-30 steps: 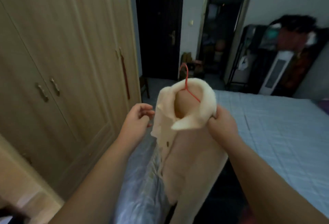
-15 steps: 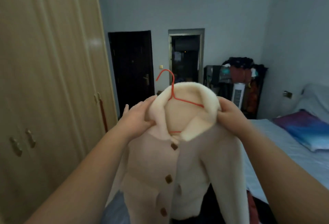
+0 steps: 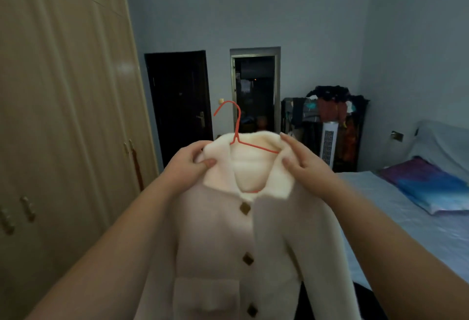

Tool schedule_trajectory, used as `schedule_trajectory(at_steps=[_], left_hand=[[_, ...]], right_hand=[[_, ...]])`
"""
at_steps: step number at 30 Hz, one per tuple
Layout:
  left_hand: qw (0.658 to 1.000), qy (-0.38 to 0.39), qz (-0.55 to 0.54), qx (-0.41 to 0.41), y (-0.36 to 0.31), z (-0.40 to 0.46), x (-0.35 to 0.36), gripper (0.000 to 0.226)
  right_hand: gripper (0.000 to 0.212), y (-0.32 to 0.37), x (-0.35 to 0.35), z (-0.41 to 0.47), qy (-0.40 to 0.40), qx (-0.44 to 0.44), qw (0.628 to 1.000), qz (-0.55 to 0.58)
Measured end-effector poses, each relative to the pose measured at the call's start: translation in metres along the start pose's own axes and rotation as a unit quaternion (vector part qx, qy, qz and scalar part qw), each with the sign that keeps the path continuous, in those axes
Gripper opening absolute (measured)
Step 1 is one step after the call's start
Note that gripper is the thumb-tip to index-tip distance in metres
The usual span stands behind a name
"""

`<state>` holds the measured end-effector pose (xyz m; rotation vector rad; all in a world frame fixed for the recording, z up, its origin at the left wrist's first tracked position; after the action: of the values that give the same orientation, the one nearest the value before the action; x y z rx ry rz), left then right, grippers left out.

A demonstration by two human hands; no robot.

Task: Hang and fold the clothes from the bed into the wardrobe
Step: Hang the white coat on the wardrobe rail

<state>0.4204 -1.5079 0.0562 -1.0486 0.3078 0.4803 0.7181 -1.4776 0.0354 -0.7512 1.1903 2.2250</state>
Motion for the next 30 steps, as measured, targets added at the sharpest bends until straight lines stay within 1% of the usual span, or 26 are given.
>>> schedule_trajectory(at_steps=[2,4,6,7,8,9,12,14,16,19,21,23,26,27,28,30], left_hand=[[1.000,-0.026,0.003,0.015,-0.009,0.003,-0.004,0.030],[0.998,-0.054,0.008,0.027,-0.017,0.004,-0.008,0.028],[0.996,-0.078,0.012,0.032,-0.023,0.005,-0.011,0.028],[0.996,-0.085,0.014,0.034,-0.026,0.005,-0.012,0.028],[0.995,-0.087,0.016,0.036,-0.029,0.006,-0.013,0.028],[0.996,-0.083,0.019,0.040,-0.031,0.006,-0.013,0.029],[0.995,-0.068,0.045,0.053,-0.034,0.006,-0.016,0.033],[0.992,-0.083,0.073,0.062,-0.032,0.006,-0.019,0.033],[0.987,-0.098,0.110,0.057,-0.030,0.006,-0.023,0.034],[0.980,-0.098,0.171,0.041,-0.029,0.009,-0.031,0.033],[0.972,-0.108,0.202,0.043,-0.028,0.012,-0.036,0.027],[0.973,-0.115,0.198,0.041,-0.026,0.012,-0.036,0.020],[0.976,-0.106,0.190,0.010,-0.023,0.013,-0.031,0.012],[0.976,-0.101,0.191,-0.001,-0.023,0.014,-0.028,0.014],[0.978,-0.103,0.180,-0.007,-0.027,0.015,-0.026,0.020],[0.986,-0.111,0.123,0.008,-0.040,0.015,-0.018,0.039]], right_hand=[[0.060,-0.001,-0.001,0.005,-0.011,0.006,0.999,-0.047],[0.067,0.004,-0.004,0.011,-0.027,-0.027,0.995,-0.094],[0.073,0.013,-0.005,0.018,-0.014,-0.065,0.988,-0.141],[0.073,0.017,-0.004,0.021,-0.011,-0.072,0.984,-0.162],[0.069,0.021,-0.003,0.024,-0.018,-0.072,0.981,-0.177],[0.061,0.023,-0.003,0.027,-0.037,-0.067,0.979,-0.190],[0.026,0.027,-0.004,0.032,-0.134,-0.063,0.971,-0.188],[0.017,0.027,-0.007,0.033,-0.194,-0.069,0.966,-0.156],[0.017,0.026,-0.010,0.036,-0.222,-0.072,0.964,-0.124],[0.021,0.023,-0.021,0.045,-0.202,-0.072,0.969,-0.119],[0.021,0.020,-0.030,0.050,-0.186,-0.067,0.973,-0.121],[0.019,0.018,-0.035,0.053,-0.176,-0.063,0.974,-0.129],[0.016,0.016,-0.031,0.055,-0.164,-0.057,0.974,-0.143],[0.015,0.015,-0.028,0.055,-0.161,-0.054,0.975,-0.140],[0.015,0.014,-0.026,0.056,-0.156,-0.051,0.977,-0.138],[0.017,0.011,-0.024,0.055,-0.142,-0.042,0.979,-0.137]])
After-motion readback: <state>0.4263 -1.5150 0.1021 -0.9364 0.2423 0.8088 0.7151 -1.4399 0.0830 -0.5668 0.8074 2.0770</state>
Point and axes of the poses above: each hand's wrist, its own z-axis towards the middle knuckle, its own x-axis out of the palm, y = z × x, the point moved 1 cm from there along z, towards the middle knuckle, and after that the axes turned 8 degrees about -z, right-handed, at the moved point
